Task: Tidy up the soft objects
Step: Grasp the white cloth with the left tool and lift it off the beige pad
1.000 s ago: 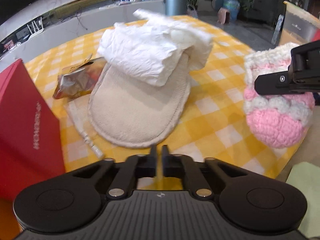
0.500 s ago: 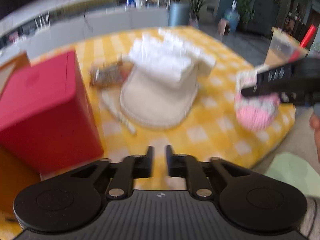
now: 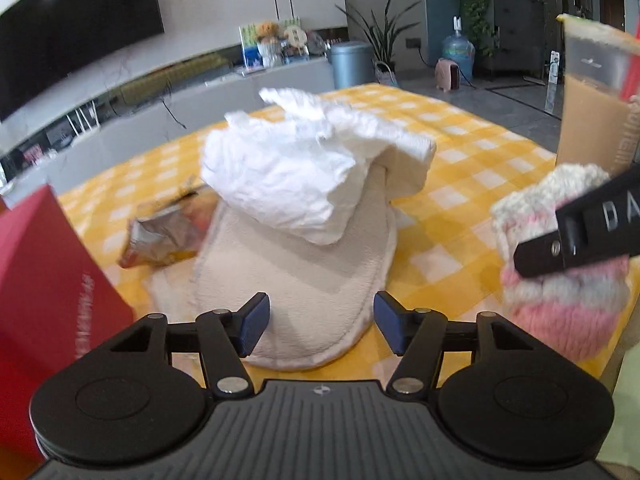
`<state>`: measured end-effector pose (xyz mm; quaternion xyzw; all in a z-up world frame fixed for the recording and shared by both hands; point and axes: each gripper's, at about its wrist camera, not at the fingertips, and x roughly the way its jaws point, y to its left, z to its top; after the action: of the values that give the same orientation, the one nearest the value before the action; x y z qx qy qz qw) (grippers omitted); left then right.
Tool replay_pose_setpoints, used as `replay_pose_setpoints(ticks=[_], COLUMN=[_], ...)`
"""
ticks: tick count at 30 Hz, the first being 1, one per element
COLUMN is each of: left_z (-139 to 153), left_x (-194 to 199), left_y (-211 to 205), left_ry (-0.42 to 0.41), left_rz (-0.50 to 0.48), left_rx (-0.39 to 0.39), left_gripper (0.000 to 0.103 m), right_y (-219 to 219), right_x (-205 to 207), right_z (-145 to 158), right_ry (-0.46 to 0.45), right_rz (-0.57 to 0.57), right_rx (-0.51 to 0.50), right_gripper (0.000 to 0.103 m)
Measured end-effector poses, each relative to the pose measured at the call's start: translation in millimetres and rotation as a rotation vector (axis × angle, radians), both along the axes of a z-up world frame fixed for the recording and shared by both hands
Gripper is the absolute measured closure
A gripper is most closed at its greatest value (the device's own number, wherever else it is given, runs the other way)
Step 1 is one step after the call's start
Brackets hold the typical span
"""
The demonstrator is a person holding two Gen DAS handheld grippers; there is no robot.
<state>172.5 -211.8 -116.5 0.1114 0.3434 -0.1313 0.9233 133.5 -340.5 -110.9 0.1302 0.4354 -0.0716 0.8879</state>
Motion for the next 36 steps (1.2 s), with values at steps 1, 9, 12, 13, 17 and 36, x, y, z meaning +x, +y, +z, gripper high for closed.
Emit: replay_pose_setpoints(ticks=[1,9,12,13,17,36], left_z=[-0.8,-15.6,-17.6,-17.6,-18.8,6.8], left_x=[0.6,1.0,2.8,3.5,6.9,-42.3], left_y=[-0.8,-22.0,-25.5,-26.6,-27.9,-11.5], left_ry=[0.0,-0.1,-0.122,-0.122,-0.149,-0.155], left_rz=[0.0,0.017,0.058,0.07,0.087,-0.064], left_rx=[-0.007,0.083,0.075,0.072,0.084,0.102], left_gripper=[0.025,0.014,0.01,0.01,0.008,0.099], right_y=[0.9,-3.2,-5.9,-6.9,-6.4,-3.8], right_x=[1.5,8.7,11.7,12.0,13.9,15.4], right_z=[-1.5,-6.5,-10.4,-11.1,-12.7,-17.4], right_ry=[0.007,0.012,0.018,0.017,0.022,0.032], right_rz=[0.005,-0.004,-0.001,0.0,0.004,0.022], right_rx=[-0.006,0.007,0.016,0.021,0.019,0.025], right_gripper=[0.071,0.068,0.069,0.07,0.07,0.07])
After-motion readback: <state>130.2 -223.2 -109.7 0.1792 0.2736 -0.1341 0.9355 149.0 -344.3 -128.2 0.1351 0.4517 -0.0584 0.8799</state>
